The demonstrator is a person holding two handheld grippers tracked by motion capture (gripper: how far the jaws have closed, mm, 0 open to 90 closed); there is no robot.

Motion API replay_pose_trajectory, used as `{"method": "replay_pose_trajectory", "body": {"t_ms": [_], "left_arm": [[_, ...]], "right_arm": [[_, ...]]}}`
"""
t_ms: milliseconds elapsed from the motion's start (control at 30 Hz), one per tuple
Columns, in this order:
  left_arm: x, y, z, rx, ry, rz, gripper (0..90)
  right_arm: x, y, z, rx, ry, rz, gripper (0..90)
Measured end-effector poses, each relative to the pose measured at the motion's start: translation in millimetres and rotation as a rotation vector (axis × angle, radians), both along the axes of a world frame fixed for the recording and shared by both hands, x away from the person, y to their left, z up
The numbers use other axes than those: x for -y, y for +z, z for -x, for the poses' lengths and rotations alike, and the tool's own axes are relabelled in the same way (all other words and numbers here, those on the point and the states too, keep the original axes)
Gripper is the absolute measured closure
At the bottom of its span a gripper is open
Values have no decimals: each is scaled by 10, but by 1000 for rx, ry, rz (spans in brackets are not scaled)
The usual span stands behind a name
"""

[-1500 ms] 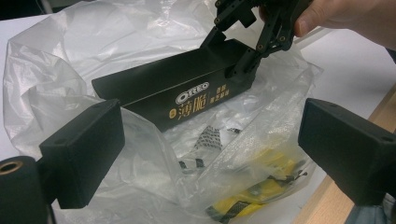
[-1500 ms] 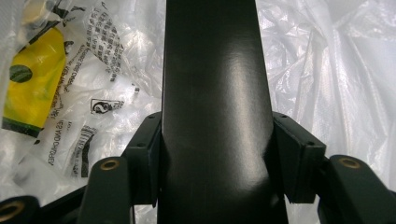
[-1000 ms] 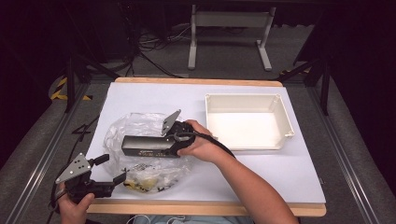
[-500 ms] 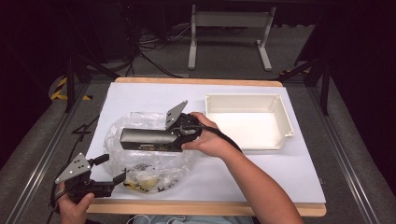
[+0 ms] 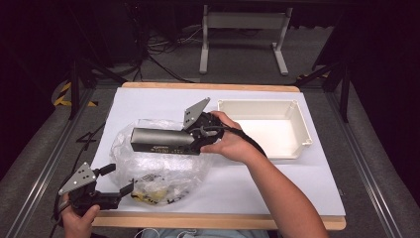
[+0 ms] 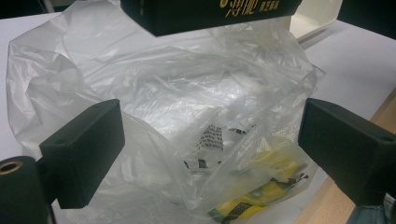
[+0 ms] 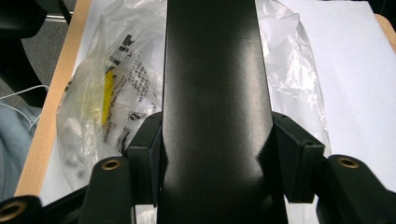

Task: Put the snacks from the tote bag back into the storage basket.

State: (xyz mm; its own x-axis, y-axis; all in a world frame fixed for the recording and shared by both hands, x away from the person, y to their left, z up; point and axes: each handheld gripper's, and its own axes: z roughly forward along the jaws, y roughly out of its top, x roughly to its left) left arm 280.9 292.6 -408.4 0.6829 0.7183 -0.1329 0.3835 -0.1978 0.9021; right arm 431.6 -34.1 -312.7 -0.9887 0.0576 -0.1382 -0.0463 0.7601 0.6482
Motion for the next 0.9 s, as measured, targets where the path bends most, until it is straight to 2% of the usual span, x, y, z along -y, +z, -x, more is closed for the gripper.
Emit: {"method": "replay_pose_trajectory", "body": {"t_ms": [367, 433, 900], "left_arm": [[11, 2, -28, 3, -1, 8, 81], [20, 5, -48, 5, -5, 10, 83], [73, 2, -140, -2, -21, 15, 83]], "right_arm": [[196, 160, 2, 9, -18, -7, 433], [301, 229, 12, 17, -30, -13, 433], [751, 432, 43, 49, -68, -26, 432]]}}
